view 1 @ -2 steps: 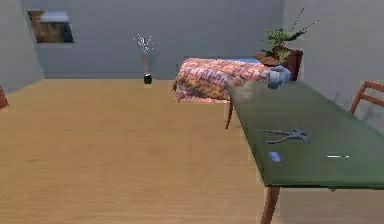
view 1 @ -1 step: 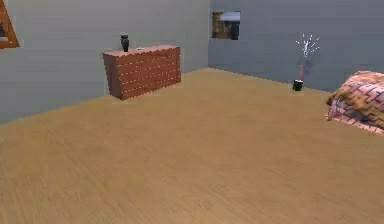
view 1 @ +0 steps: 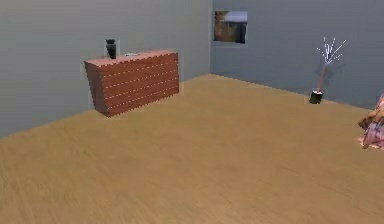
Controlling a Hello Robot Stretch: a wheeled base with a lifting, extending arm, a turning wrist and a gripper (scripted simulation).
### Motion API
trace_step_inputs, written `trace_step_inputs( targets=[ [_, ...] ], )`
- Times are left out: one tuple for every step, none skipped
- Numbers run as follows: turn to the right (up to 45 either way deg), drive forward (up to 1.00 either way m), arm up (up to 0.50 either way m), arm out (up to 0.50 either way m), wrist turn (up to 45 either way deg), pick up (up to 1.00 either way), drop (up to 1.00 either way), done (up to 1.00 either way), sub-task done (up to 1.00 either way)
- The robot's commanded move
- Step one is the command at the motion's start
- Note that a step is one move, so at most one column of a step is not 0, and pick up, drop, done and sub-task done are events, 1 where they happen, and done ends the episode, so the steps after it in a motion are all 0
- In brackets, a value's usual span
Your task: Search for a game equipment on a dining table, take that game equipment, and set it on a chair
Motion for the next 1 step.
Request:
trace_step_inputs(
  targets=[
    [45.0, 0.0, 0.0, 0.0, 0.0, 0.0, 0.0, 0.0, 0.0]
  ],
)
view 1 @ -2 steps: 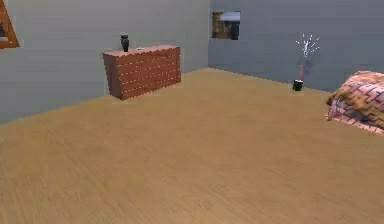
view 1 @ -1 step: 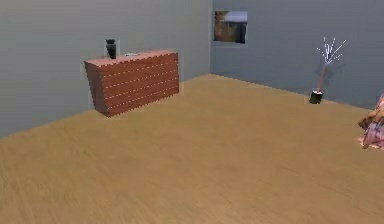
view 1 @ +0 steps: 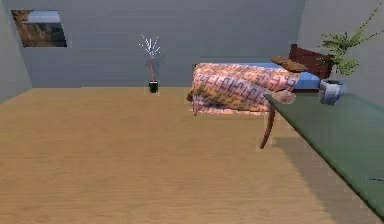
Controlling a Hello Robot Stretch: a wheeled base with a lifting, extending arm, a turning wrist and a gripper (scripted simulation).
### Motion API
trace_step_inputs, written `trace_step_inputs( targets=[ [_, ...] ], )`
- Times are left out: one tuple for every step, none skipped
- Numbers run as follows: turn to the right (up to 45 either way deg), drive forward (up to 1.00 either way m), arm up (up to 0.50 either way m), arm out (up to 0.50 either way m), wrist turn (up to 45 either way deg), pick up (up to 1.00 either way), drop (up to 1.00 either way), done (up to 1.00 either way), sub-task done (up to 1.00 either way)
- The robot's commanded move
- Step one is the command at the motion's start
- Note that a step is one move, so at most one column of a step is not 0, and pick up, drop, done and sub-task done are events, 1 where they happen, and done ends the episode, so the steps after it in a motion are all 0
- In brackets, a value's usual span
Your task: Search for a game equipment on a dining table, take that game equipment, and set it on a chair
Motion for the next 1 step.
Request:
trace_step_inputs(
  targets=[
    [3.0, 0.0, 0.0, 0.0, 0.0, 0.0, 0.0, 0.0, 0.0]
  ],
)
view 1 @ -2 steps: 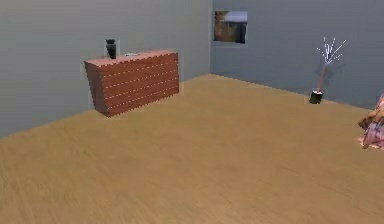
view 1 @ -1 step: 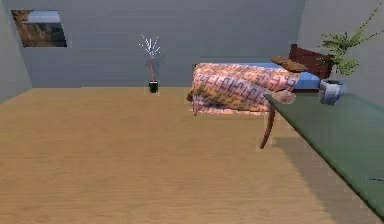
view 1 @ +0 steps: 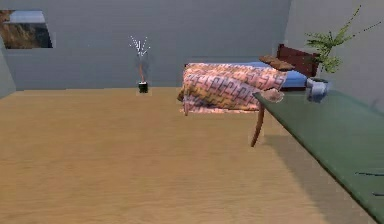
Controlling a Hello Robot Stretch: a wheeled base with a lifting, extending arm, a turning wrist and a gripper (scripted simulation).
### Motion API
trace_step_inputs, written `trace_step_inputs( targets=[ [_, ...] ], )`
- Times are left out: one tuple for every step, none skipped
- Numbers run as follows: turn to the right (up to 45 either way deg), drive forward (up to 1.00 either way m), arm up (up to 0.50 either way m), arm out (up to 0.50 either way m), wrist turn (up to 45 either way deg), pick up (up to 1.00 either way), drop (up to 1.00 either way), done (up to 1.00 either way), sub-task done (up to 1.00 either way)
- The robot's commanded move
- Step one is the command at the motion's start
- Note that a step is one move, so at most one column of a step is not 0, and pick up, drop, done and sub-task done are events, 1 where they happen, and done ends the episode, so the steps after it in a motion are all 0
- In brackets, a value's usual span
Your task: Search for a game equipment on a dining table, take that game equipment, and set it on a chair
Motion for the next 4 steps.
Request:
trace_step_inputs(
  targets=[
    [0.0, 1.0, 0.0, 0.0, 0.0, 0.0, 0.0, 0.0, 0.0],
    [9.0, 0.0, 0.0, 0.0, 0.0, 0.0, 0.0, 0.0, 0.0],
    [0.0, 0.15, 0.0, 0.0, 0.0, 0.0, 0.0, 0.0, 0.0],
    [-45.0, 0.0, 0.0, 0.0, 0.0, 0.0, 0.0, 0.0, 0.0]
  ],
)
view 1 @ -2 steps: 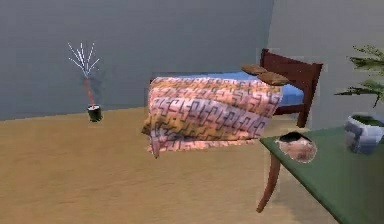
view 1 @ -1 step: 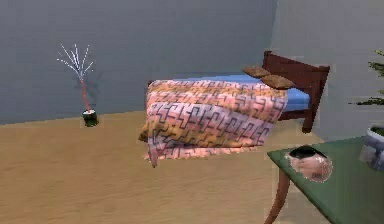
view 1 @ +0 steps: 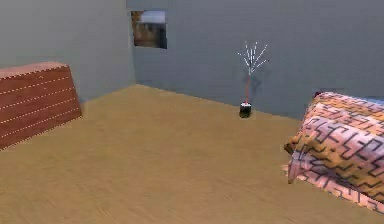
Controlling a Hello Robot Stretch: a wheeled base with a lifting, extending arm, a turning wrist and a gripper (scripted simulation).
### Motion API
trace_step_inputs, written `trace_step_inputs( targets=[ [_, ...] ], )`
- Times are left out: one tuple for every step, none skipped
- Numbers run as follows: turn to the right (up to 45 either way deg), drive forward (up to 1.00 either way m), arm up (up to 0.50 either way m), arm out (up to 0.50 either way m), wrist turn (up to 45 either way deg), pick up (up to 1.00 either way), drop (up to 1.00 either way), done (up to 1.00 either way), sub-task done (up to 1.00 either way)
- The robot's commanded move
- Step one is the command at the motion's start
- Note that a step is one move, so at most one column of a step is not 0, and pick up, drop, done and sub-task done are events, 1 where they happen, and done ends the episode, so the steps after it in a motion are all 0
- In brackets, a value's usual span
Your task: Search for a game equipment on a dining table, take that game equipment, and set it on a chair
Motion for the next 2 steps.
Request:
trace_step_inputs(
  targets=[
    [45.0, 0.0, 0.0, 0.0, 0.0, 0.0, 0.0, 0.0, 0.0],
    [30.0, 0.0, 0.0, 0.0, 0.0, 0.0, 0.0, 0.0, 0.0]
  ],
)
